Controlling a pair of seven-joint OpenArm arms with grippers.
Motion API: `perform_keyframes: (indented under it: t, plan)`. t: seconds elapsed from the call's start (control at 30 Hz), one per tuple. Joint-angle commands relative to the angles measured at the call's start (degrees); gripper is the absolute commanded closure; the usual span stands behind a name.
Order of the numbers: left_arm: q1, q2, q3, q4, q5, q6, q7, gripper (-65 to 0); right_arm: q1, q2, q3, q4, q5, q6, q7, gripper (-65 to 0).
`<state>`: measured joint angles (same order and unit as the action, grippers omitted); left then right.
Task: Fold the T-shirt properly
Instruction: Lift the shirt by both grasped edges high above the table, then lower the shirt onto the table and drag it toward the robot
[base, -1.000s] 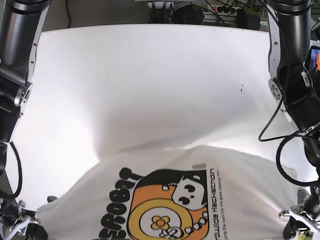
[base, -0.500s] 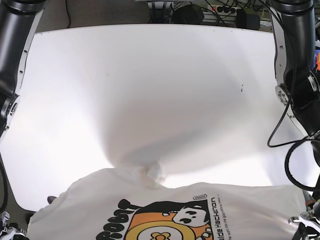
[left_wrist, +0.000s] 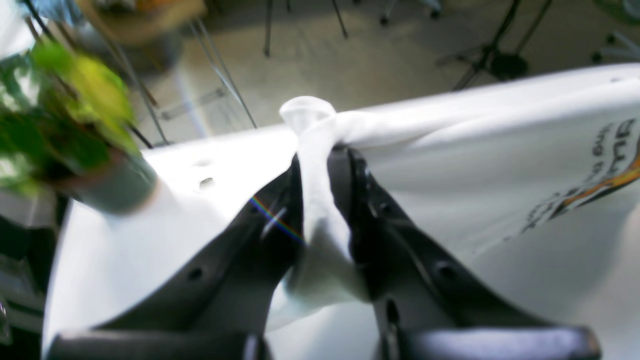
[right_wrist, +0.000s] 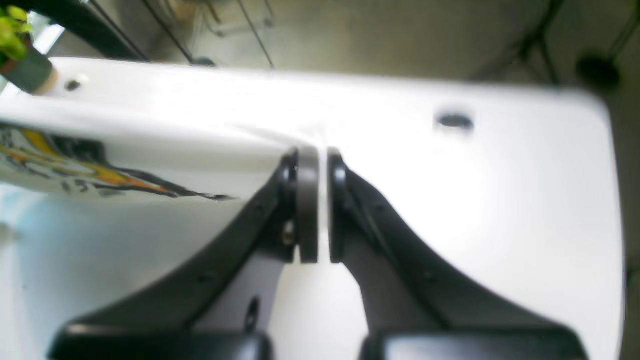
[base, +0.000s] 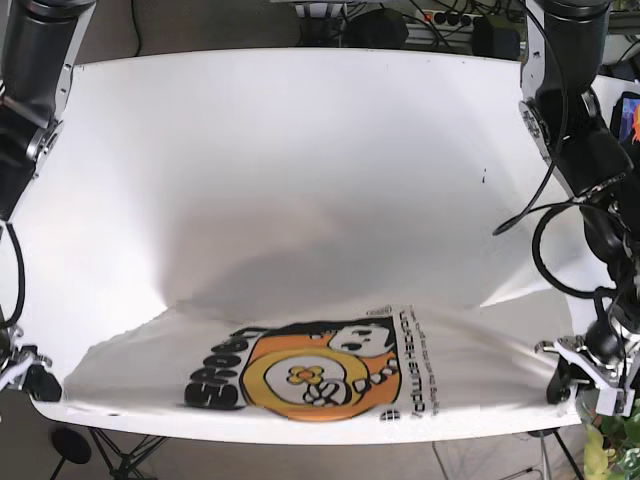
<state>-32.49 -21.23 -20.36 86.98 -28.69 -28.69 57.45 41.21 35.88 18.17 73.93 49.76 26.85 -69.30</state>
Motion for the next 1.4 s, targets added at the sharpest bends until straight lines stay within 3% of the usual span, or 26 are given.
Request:
perform_keyframes:
  t: [0.0,0.3,0.6,0.73,0.83,1.07,1.2,1.37]
  plan:
    - [0.97,-0.08,-1.22,2.91,0.51,0.51,-1.41,0.0,-3.63,1.26,2.71,2.60,3.03,-0.17,1.47,-2.2]
    - [15.22,3.08,-5.09,10.38,0.51,0.51,0.18,0.0,-25.26,0.56,14.49,8.13,9.54,-0.35,1.47,-2.2]
    - [25.15,4.66,-5.44,11.61,0.51,-4.06,-0.09,0.0,-37.83,-8.05,16.60,16.93,9.36,-0.35,1.47,-2.2]
    - [28.49,4.66,-7.55,13.28,0.51,-4.32,-0.09,0.0,-39.50,-10.43,16.60,16.75,9.10,-0.35,1.65,-4.3]
    - [29.98,4.84,-10.01,13.90,0.51,-4.32,-0.09,0.0,-39.41,-11.83,16.42,16.93,6.81,-0.35,1.65,-11.7]
    - [32.80,4.49,-10.72,13.99,0.51,-4.41,-0.09,0.0,-35.63,-15.17,16.33,16.75,-2.50,0.01,1.65,-39.0]
    - [33.33,4.57,-12.91,13.64,0.51,-4.41,-0.09,0.0,-31.94,-18.16,15.45,16.66,-7.78,0.01,1.65,-46.5]
    - [33.68,4.57,-13.00,13.90,0.51,-4.41,-0.09,0.0,-28.42,-21.33,12.02,16.13,-13.58,0.01,2.00,-49.6]
